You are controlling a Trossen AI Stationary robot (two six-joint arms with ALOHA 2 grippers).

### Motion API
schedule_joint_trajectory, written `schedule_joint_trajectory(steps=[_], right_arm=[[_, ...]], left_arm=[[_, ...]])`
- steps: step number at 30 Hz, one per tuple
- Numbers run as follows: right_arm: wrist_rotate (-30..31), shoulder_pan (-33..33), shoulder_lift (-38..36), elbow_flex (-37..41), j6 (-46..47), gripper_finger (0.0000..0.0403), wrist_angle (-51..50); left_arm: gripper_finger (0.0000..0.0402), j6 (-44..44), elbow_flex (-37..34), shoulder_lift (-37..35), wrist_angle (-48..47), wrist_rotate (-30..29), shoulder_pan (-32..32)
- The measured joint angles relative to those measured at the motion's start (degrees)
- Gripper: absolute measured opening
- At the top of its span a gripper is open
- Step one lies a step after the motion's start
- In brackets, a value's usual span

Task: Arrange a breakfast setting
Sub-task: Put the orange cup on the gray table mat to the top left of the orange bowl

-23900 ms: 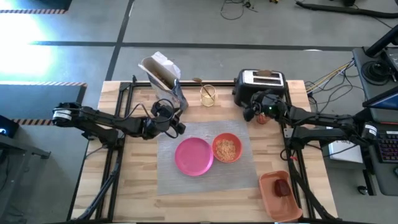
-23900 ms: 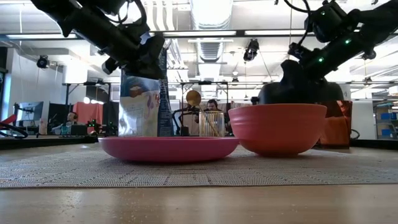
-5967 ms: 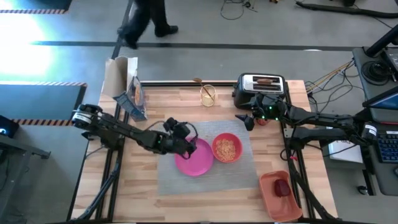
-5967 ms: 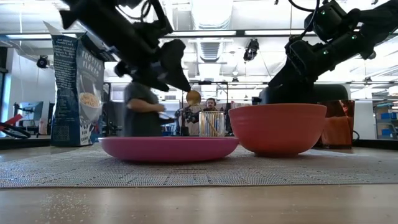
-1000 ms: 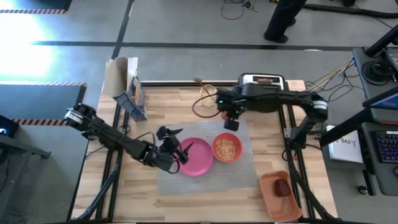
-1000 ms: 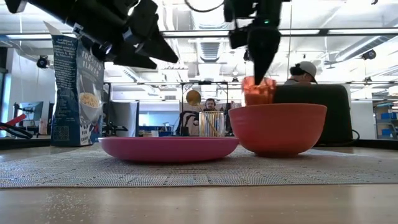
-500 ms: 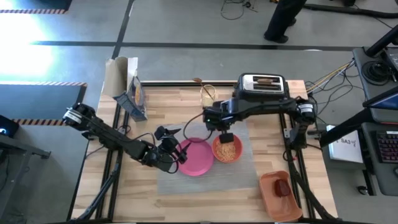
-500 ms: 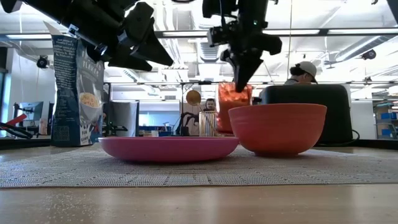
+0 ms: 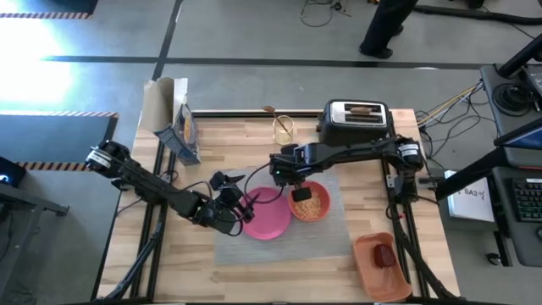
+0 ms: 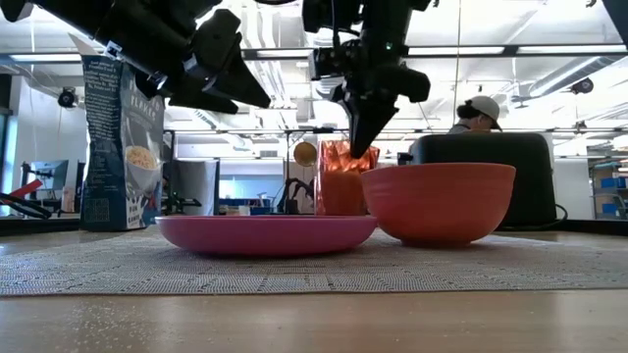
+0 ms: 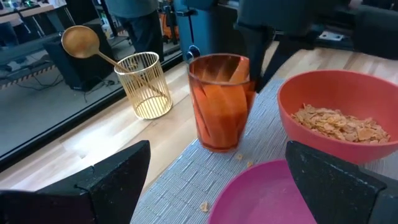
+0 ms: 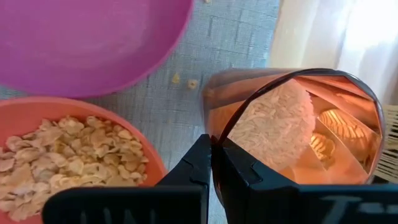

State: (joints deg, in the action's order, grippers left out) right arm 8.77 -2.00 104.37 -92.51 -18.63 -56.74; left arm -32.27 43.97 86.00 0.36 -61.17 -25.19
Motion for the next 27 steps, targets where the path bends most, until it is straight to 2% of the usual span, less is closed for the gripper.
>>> schedule_joint_trajectory(steps=[5, 13, 16, 22, 27], right_arm=[[-0.24, 0.02, 1.03, 0.00, 1.19, 0.0009, 0.05], [-0.18, -0.02, 0.96, 0.00, 9.94, 0.0009, -0.41], [-0.50, 0.00, 0.52, 0.00, 8.41, 0.0009, -0.46], [-8.62, 0.04, 0.32, 0.00, 4.10, 0.0009, -0.06], [-8.93, 0.03, 0.40, 0.00, 4.07, 0.0009, 0.21]], left_arm=[[0.0357, -0.02, 0.00, 0.00, -0.59, 0.00, 0.00], [0.0357, -0.02, 0.00, 0.00, -0.93, -0.01, 0.07], [0.0357, -0.02, 0.00, 0.00, -0.89, 0.00, 0.07], [0.0357, -0.04, 0.00, 0.00, -0.87, 0.00, 0.06], [0.0357, -0.04, 0.00, 0.00, -0.87, 0.00, 0.04]])
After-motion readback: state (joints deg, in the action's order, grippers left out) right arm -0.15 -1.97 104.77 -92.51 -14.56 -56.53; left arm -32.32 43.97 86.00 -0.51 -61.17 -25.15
